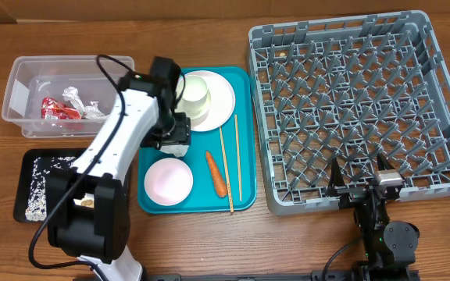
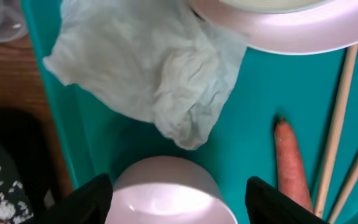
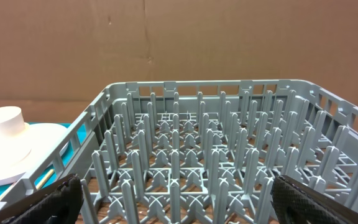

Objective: Sort waste into correct bins and load items into the dishwasher
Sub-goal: 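Reach the left gripper back to the remaining tissue on the teal tray and grasp it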

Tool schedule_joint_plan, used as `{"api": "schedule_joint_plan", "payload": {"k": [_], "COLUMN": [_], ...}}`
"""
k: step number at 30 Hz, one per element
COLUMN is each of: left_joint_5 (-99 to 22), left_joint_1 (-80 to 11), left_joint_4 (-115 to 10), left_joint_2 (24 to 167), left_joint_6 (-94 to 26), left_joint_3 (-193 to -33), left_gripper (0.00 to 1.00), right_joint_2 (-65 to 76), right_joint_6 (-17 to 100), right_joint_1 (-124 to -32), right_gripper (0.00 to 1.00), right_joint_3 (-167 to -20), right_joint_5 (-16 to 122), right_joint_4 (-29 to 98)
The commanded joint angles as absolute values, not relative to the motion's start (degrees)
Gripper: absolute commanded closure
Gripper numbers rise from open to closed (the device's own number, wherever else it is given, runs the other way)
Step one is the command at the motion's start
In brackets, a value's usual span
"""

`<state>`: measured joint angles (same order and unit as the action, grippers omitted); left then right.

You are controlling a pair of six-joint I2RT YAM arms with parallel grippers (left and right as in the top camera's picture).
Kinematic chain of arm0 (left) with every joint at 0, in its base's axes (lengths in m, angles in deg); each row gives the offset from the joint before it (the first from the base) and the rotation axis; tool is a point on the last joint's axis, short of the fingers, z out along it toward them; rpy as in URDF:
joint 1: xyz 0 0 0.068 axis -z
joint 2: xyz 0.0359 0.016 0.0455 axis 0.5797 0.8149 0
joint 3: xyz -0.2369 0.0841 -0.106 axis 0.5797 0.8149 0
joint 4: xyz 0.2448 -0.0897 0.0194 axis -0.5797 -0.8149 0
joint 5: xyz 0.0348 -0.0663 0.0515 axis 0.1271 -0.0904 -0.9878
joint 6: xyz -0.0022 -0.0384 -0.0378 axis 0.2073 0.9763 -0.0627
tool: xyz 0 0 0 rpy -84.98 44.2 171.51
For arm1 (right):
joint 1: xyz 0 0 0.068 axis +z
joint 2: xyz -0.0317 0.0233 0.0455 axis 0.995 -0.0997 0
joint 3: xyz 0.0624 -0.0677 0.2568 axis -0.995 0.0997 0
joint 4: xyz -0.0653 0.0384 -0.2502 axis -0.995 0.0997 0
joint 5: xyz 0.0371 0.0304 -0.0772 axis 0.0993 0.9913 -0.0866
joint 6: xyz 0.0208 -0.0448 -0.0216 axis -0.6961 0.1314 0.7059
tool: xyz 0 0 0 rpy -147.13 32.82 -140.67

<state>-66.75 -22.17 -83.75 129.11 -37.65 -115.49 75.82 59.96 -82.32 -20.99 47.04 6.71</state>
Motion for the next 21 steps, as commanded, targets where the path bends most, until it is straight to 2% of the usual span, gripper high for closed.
{"api": "schedule_joint_plan", "payload": {"k": [1, 21], "left_joint_5": [-68.4, -71.0], "left_joint_1": [-21.4, -21.4], "left_joint_4": [-79.8, -58.3], "left_joint_2": [129.2, 129.3], "left_joint_6": [-41.2, -42.4], "left_joint_3": [-111.6, -98.7], "left_gripper": [0.31, 0.35], "right_joint_2": [76.3, 76.3], "right_joint_6": [60.0, 60.0], "right_joint_1": [-82.5, -82.5], "right_gripper": [0.0, 0.0], "right_joint_3": [-20.4, -20.4], "right_joint_5": [47.1, 47.1], "right_joint_4": [6.2, 6.2]}}
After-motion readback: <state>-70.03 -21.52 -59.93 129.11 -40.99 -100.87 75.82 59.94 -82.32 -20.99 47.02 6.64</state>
